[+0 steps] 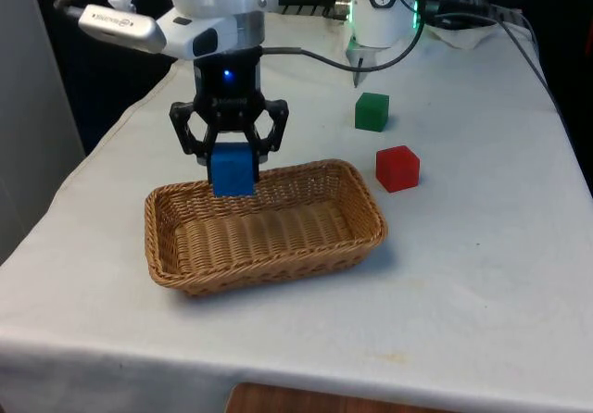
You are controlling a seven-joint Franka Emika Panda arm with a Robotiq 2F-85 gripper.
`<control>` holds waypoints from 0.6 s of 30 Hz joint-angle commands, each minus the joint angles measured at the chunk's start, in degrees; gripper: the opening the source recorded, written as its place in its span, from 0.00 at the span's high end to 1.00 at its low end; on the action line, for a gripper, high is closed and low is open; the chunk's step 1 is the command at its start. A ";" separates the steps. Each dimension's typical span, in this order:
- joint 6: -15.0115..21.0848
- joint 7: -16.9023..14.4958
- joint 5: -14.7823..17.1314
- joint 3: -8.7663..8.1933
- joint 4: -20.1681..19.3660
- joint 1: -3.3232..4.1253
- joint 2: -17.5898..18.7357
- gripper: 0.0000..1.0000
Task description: Pick up the blue cube and place it into the basket.
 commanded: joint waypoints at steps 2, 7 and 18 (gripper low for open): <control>-0.06 -0.11 0.17 0.34 0.00 0.06 0.17 0.99; 0.23 -0.52 0.97 1.43 -0.06 -0.34 0.74 0.99; 0.06 -2.41 4.93 2.29 1.43 -0.52 3.72 0.99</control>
